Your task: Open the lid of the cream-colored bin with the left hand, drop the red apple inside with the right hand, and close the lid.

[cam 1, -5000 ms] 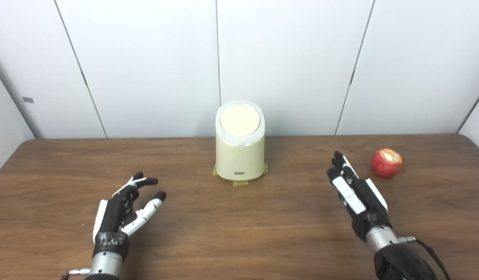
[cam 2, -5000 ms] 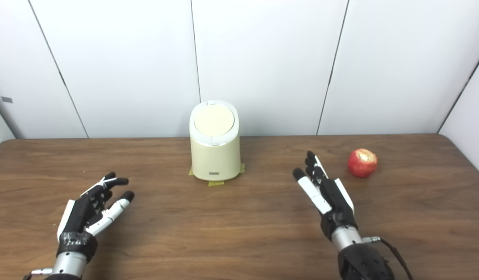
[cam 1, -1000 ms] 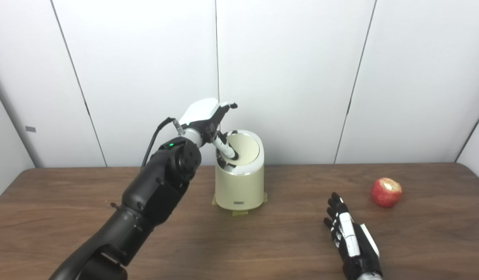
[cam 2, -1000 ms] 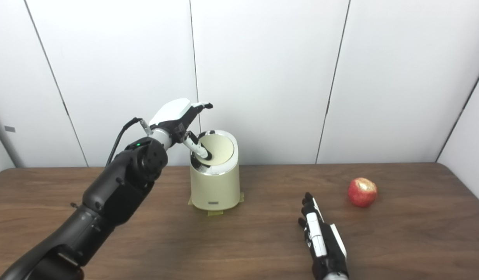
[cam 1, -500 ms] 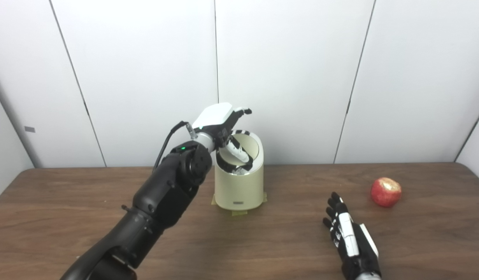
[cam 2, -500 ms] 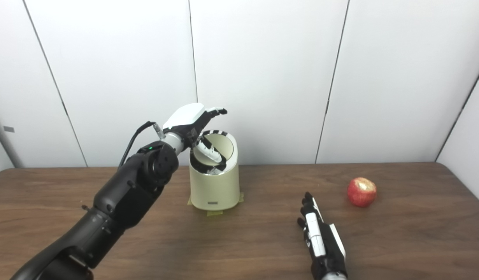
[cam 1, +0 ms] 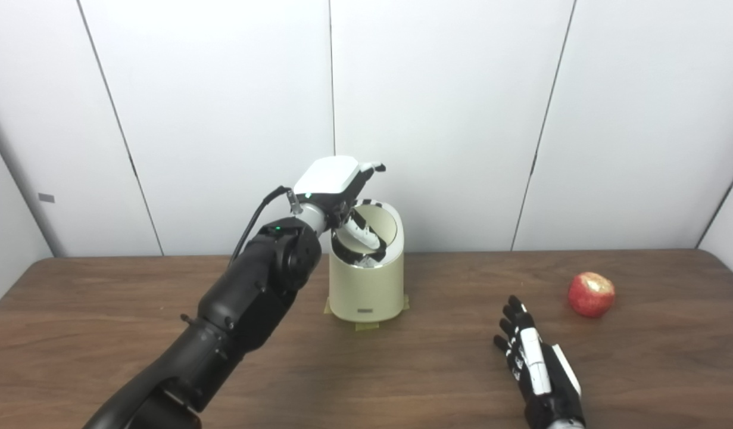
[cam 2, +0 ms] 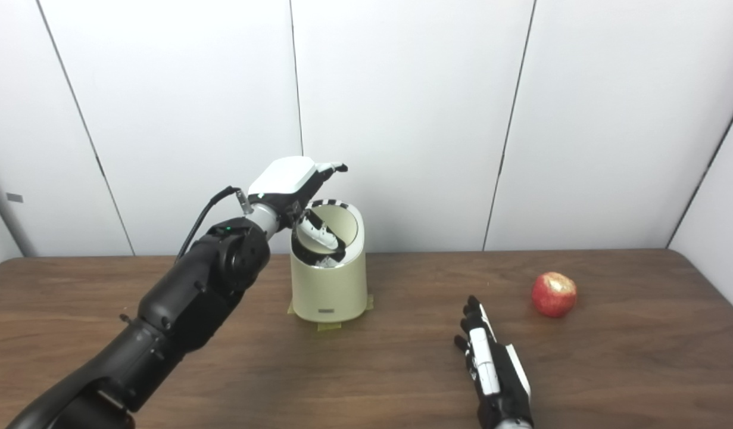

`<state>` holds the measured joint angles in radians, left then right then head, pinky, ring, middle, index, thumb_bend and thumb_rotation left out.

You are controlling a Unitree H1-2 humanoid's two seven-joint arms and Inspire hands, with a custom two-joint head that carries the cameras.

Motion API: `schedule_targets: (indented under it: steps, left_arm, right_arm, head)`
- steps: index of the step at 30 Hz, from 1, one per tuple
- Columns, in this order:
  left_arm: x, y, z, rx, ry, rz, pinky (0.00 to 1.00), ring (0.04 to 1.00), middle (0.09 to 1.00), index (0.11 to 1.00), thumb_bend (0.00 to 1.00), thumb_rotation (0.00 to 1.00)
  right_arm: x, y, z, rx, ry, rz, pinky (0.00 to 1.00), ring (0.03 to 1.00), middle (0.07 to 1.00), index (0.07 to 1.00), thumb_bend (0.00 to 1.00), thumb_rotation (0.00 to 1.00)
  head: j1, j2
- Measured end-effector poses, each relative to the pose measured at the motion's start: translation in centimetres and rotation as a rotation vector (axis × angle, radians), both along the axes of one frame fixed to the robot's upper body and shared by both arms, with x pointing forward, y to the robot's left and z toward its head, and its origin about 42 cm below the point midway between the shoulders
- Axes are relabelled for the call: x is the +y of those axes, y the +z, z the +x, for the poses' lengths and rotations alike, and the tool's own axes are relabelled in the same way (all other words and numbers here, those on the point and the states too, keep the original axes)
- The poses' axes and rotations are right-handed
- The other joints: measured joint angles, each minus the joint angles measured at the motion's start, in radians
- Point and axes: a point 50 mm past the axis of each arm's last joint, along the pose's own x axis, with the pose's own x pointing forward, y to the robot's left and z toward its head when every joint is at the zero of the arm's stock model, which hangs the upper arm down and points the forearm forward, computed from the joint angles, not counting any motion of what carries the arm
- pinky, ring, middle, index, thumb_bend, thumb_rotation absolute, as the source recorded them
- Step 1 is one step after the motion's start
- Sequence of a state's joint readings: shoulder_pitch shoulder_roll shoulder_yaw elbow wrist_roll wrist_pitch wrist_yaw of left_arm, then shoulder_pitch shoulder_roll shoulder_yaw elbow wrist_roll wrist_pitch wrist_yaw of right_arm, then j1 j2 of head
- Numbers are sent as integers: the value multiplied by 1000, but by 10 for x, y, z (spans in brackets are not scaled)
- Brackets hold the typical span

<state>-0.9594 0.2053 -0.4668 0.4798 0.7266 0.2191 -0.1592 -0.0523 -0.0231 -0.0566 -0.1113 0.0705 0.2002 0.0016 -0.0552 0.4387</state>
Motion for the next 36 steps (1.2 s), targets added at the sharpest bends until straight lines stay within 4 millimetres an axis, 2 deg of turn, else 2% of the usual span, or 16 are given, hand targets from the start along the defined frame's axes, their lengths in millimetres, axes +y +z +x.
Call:
schedule_targets:
  steps: [5, 9, 13, 17, 25, 36]
  left_arm:
    - [11, 3, 3, 81, 60, -192, 741, 863, 880, 879, 911, 96]
    - [14, 6, 3, 109, 78, -268, 735, 847, 860, 868, 923, 112]
    - [11, 7, 1, 100, 69, -245, 724, 837, 858, 866, 925, 96]
    - [8, 3, 0, 79, 55, -175, 758, 846, 859, 875, 927, 74]
    - [8, -3, -1, 33, 20, -62, 869, 922, 911, 895, 940, 59]
    - [4, -4, -3, -14, 2, 13, 876, 904, 895, 891, 939, 61]
  right_arm:
    - [-1, 0, 0, 0, 1, -3, 965, 990, 998, 1000, 736, 964]
    - [-1, 0, 0, 1, 2, -12, 951, 993, 999, 1000, 717, 967]
    - [-1, 0, 0, 1, 7, -25, 947, 988, 994, 1000, 725, 967]
    - [-1, 0, 0, 1, 11, -44, 937, 982, 991, 1000, 720, 977]
    - [-1, 0, 0, 2, 10, -30, 955, 993, 999, 1000, 716, 958]
    - [-2, 2, -1, 4, 10, -29, 962, 999, 999, 1000, 721, 955]
  head:
    - [2, -2]
    - [6, 3]
    - [6, 3]
    - [5, 3]
    - [5, 11]
    - [11, 14]
